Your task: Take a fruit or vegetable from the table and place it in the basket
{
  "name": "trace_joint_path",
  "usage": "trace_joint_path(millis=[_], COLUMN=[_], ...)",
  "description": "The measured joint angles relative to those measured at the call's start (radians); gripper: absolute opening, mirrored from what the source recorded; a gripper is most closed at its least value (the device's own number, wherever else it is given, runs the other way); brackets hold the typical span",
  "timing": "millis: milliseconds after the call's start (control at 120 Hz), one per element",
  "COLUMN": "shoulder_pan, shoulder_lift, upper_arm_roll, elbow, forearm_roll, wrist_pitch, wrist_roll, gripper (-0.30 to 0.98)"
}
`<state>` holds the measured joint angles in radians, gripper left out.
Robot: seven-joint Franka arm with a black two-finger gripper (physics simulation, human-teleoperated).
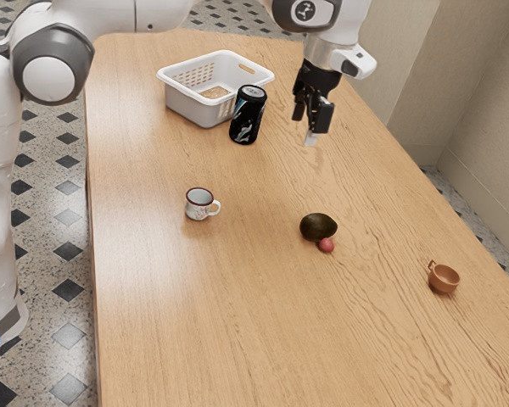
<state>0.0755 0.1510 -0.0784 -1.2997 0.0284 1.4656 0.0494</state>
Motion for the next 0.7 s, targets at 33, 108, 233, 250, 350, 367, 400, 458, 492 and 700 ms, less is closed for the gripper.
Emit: trace_joint_path(millis=[33, 108, 233, 250, 350, 367, 400, 458, 492, 700], shoulder_pan=[-0.001, 0.000, 0.000, 0.000, 0.000, -0.001, -0.002, -0.003, -0.002, -0.003], shoulder_lift=[-0.002, -0.008, -0.004, -0.003, -0.015, -0.018, -0.022, -0.022, -0.023, 0.022], upper_arm_roll=[0.002, 0.007, 0.010, 0.010, 0.011, 0.010, 0.010, 0.011, 0.012, 0.026], elbow=[-0.003, -0.009, -0.009, -0.008, -0.009, -0.014, -0.028, -0.063, -0.095, -0.198], forearm_roll=[-0.002, -0.007, -0.013, -0.015, -0.014, -0.013, -0.013, -0.013, -0.014, -0.074], wrist_pitch=[0.000, 0.000, 0.002, 0.003, 0.006, 0.010, 0.020, 0.038, 0.051, 0.121], wrist_roll=[0.001, 0.004, 0.017, 0.019, 0.024, 0.025, 0.027, 0.029, 0.030, 0.036], gripper=[0.69, 0.69, 0.69, 0.69, 0.69, 0.69, 0.69, 0.69, 0.69, 0.69])
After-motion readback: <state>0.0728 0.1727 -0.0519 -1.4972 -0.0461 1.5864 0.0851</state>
